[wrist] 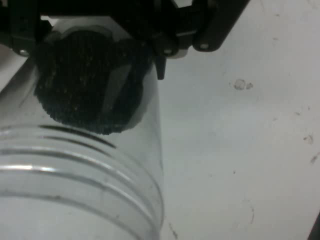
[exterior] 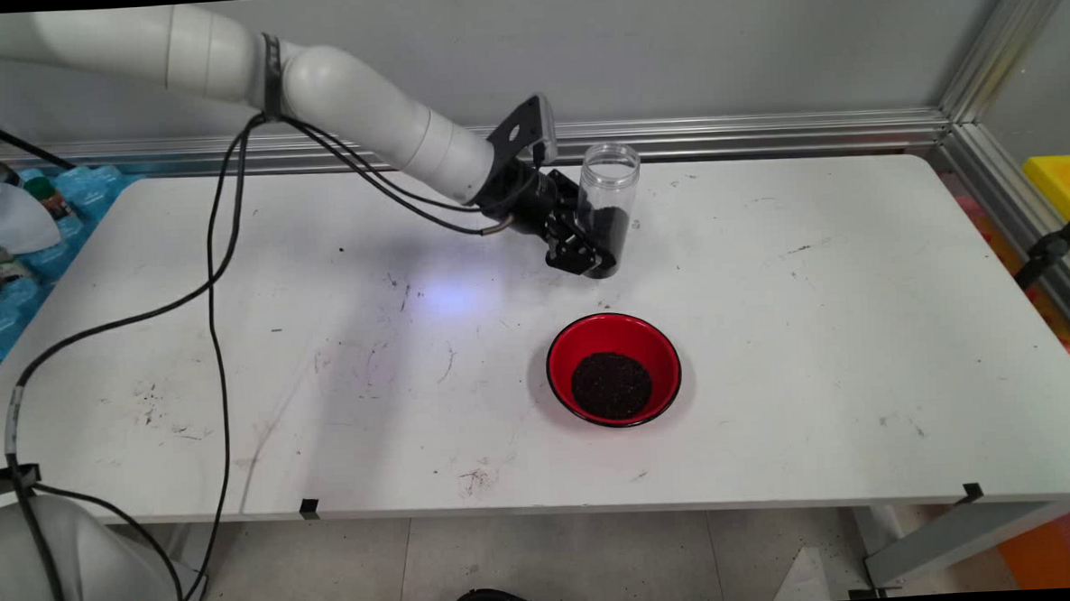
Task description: Pour the black seasoning powder in the red bowl
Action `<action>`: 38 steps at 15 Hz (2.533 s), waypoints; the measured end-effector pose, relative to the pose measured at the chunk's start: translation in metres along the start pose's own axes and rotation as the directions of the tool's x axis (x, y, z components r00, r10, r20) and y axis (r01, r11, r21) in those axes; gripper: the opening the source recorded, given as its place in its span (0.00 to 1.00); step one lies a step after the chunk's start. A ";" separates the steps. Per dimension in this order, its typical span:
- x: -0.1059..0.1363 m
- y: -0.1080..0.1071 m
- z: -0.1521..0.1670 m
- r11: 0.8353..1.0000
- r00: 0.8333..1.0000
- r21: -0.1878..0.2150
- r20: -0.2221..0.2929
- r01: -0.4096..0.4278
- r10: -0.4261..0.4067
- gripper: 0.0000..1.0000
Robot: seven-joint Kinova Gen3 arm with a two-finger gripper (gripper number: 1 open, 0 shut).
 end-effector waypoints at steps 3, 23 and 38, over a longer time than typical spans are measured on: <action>0.013 0.000 -0.011 1.000 1.000 0.004 0.001 -0.023 0.023 0.00; 0.076 0.002 -0.072 0.939 0.943 0.089 0.005 -0.331 0.332 0.00; 0.074 0.024 -0.082 0.639 0.646 0.099 0.071 -0.763 0.760 0.00</action>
